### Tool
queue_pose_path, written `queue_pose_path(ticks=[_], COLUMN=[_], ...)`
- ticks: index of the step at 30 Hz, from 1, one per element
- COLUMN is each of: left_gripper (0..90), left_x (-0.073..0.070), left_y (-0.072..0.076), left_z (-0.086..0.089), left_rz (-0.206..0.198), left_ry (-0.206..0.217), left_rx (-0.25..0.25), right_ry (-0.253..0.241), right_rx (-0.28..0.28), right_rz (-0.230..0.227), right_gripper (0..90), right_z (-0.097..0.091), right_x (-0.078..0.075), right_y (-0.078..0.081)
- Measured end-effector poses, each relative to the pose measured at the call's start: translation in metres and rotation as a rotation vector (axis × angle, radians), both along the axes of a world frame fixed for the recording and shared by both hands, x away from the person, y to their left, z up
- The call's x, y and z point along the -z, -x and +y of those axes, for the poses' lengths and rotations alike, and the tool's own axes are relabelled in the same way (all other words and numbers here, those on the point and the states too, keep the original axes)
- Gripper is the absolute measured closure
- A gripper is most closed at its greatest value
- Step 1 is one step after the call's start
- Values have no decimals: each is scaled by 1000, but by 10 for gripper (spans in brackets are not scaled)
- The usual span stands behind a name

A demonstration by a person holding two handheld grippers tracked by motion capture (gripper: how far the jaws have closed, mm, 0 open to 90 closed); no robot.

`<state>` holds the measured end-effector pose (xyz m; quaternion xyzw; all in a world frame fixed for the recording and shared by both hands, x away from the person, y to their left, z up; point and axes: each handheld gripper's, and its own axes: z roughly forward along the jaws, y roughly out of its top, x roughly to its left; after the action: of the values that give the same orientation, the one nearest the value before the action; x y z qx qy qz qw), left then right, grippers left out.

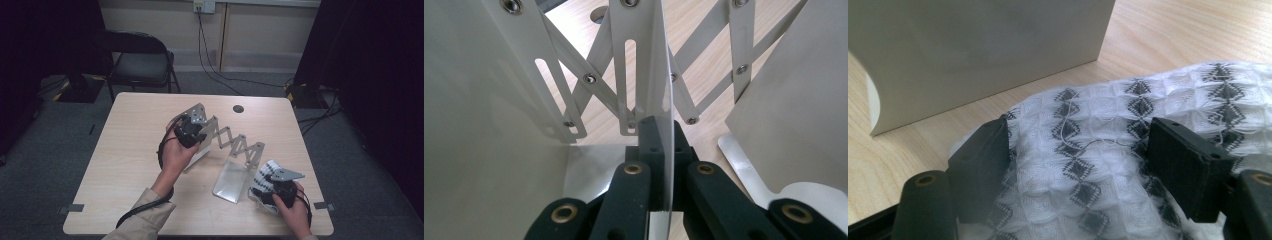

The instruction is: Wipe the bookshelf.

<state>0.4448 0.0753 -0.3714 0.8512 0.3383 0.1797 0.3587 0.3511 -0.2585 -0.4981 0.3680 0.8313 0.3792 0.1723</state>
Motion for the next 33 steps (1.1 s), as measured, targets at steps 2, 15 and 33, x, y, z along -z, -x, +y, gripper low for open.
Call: queue_pose_path(ticks=[2,15,33], left_gripper=[900,900,900], left_x=[-1,-12,10], left_y=[3,19,27], left_z=[4,29,63], left_rz=[3,3,17], left_ry=[4,38,115], left_rx=[2,6,-32], right_ry=[0,1,-1], right_rx=[1,2,2], right_rz=[0,0,0], right_gripper=[249,248,248], right_z=[0,0,1], right_x=[0,0,0], right_y=[0,0,0])
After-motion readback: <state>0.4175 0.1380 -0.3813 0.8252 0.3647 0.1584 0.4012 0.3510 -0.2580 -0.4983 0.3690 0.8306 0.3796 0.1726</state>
